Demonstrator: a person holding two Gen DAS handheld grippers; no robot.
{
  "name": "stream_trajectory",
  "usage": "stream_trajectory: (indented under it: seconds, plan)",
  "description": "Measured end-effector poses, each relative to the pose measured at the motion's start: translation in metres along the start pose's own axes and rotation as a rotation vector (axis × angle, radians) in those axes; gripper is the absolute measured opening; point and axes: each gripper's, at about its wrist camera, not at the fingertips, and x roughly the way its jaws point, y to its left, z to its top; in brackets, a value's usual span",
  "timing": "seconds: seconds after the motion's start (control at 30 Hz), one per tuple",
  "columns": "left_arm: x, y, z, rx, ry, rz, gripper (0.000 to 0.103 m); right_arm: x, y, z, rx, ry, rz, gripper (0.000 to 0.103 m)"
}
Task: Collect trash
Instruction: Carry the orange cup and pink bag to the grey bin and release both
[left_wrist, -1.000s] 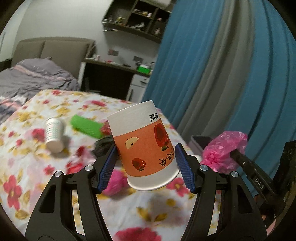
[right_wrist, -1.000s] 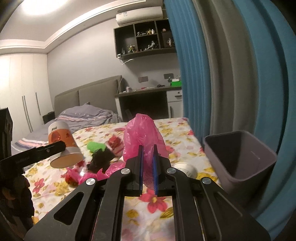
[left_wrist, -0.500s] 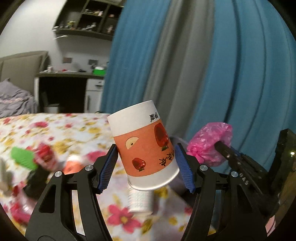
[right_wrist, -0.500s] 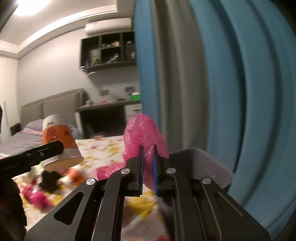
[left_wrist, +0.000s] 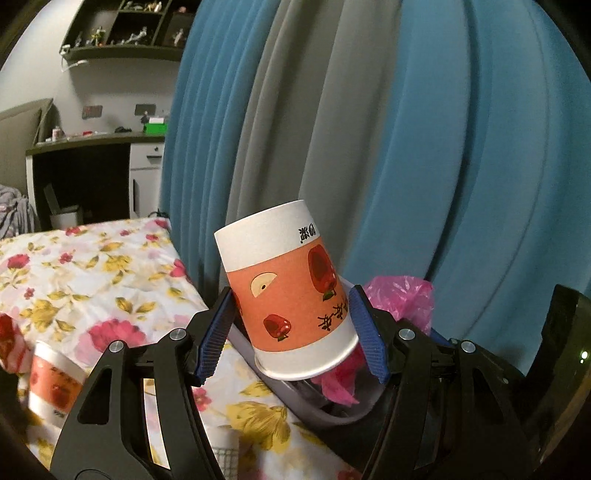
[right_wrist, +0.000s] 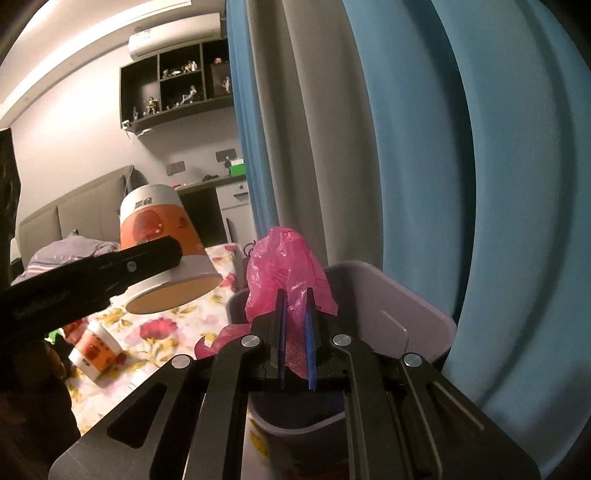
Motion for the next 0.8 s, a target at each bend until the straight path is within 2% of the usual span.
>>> stream_trajectory:
  seconds: [0.43,0.53,0.67,0.8]
  plan:
    - [0.041,-0.001,-0.004,-0.035,0.074,-0.022,0.062,0.024,-0.014,-0.014,0.017,0.067,0.000,0.010]
    - [0.044,-0.003,-0.005,-0.043,0.078,-0.031,0.062,0.027,-0.014,-0.014,0.010,0.079,-0.001,0.022]
    - [0.053,-0.006,-0.009,-0.043,0.108,-0.039,0.063,0.028,-0.017,-0.019,-0.003,0.085,-0.015,0.048]
    - [0.063,-0.011,-0.015,-0.040,0.151,-0.051,0.064,0.020,-0.027,-0.026,-0.011,0.079,-0.074,0.057]
